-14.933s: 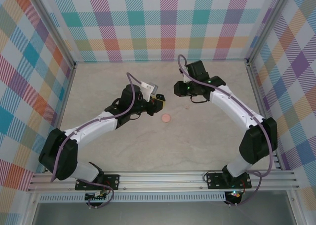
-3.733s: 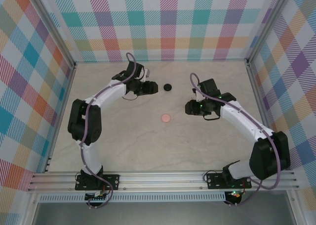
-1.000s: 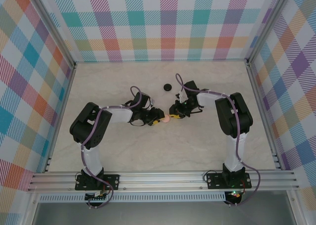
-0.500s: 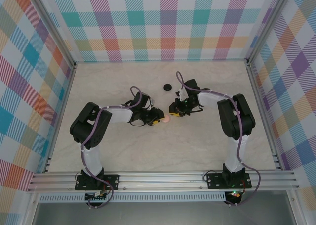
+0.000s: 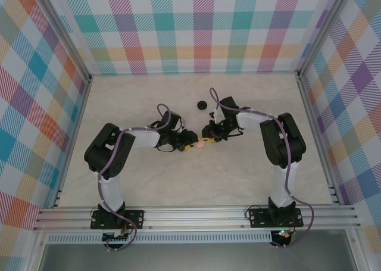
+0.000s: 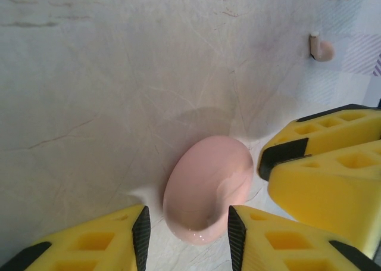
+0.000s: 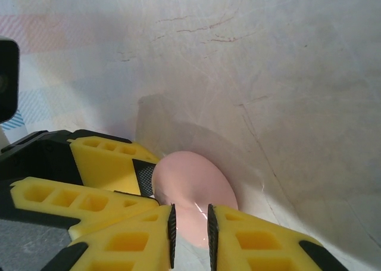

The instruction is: Insert wireless bluetooth earbuds into charging case

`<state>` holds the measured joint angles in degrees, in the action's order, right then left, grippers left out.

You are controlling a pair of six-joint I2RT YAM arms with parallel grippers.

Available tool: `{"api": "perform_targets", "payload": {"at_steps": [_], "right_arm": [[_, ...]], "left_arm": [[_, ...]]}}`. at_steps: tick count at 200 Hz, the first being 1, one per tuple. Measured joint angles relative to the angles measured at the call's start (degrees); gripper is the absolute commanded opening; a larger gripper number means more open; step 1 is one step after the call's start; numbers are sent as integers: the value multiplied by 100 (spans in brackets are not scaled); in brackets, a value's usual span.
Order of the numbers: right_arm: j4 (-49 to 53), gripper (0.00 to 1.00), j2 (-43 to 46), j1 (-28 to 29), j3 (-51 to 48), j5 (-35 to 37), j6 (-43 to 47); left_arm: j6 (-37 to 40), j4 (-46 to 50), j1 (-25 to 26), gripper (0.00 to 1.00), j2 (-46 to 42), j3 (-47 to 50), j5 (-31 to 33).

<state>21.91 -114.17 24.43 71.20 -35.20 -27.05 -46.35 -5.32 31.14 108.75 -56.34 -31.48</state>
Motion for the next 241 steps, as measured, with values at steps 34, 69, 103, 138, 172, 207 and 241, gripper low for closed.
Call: {"api": "perform_targets", "payload": {"at_steps": [34, 69, 103, 138, 172, 207, 241], "right_arm": [[-2, 24, -59, 0, -22, 2, 0], [-4, 22, -70, 0, -26, 2, 0], [-4, 21, -107, -2, -26, 13, -2], [-9, 21, -109, -11, -26, 20, -2], [-9, 22, -109, -39, -26, 22, -33], [-11, 22, -109, -44, -28, 24, -87], [-133, 23, -83, -68, -111, 20, -149]], "left_arm": [[-57, -107, 24, 40, 81, -55, -59], [-85, -109, 24, 37, 101, -66, -63], [-129, -208, 24, 35, 157, -81, -111], [-229, -328, 28, 33, 199, -81, -166], [-273, -501, 31, 30, 243, -81, -236], [-348, -579, 35, 28, 254, -81, -238], [-468, -739, 39, 24, 254, -24, -234]]}}
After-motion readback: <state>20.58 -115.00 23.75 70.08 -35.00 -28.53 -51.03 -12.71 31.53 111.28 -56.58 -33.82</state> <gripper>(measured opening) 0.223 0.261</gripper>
